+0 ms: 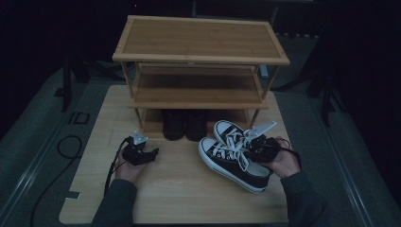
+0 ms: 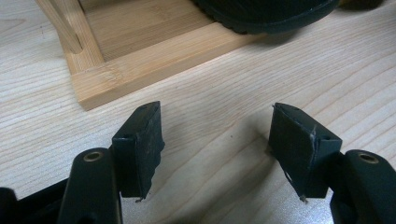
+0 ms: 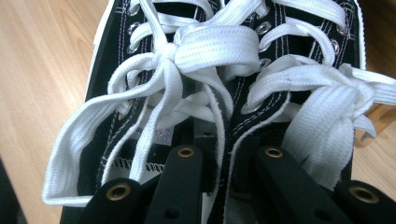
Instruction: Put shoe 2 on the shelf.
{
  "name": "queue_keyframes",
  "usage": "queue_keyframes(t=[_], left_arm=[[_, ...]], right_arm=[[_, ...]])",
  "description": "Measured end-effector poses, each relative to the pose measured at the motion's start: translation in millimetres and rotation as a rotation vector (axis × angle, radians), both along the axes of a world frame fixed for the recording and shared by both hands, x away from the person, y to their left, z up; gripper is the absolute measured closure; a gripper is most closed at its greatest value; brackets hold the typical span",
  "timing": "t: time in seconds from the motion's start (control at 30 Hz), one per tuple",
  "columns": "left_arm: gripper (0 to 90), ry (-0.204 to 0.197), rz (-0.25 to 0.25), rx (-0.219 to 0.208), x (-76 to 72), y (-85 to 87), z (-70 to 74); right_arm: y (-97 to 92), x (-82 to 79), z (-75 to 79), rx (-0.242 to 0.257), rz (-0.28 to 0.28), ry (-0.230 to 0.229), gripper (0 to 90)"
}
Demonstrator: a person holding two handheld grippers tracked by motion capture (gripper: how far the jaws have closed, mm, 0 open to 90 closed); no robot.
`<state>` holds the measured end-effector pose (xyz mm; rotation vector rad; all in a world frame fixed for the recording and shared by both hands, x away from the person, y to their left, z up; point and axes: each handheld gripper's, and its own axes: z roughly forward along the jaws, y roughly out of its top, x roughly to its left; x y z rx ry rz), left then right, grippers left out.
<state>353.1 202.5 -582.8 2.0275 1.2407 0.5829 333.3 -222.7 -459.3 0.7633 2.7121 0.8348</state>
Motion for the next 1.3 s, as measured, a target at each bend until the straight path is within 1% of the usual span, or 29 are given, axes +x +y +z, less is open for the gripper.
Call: queue_keyframes(t=[0.13,0.2,0.27,0.37,0.53,0.57,0.7,0.9,1.3], left_arm=[[35.6,0.001,0.0,0.001,0.0,0.1,0.1],[35.6,0.001,0.0,0.001,0.0,0.0,0.1],[35.6,0.001,-0.001,0.001,0.0,0.1,0.1],[35.6,0.002,-0.001,0.001,0.0,0.1,0.2],[35.6,0.001,-0.001,0.001,0.0,0.1,0.1],[35.6,0.002,-0.001,0.001,0.0,0.1,0.1],[35.6,0.002,-0.001,0.001,0.0,0.1,0.1],[35.6,0.0,0.0,0.001,0.0,0.1,0.0],[35.6,-0.001,0.001,-0.002,0.0,-0.1,0.0]], right_arm=[[-0.5,1.0,6.0,0.016,0.022,0.001,84.8],[0.0,1.3,8.9,0.013,0.031,-0.002,84.8],[1.4,0.6,11.8,0.006,0.047,-0.017,84.7],[3.4,0.3,16.8,0.007,0.073,-0.023,84.8],[6.1,-0.1,23.2,0.019,0.1,-0.024,84.7],[7.4,-0.3,26.2,0.024,0.115,-0.025,84.7],[7.9,1.3,30.6,0.043,0.138,-0.02,84.7],[10.6,3.0,39.2,0.043,0.188,-0.03,84.7],[21.7,4.2,59.7,0.06,0.267,-0.051,84.6]])
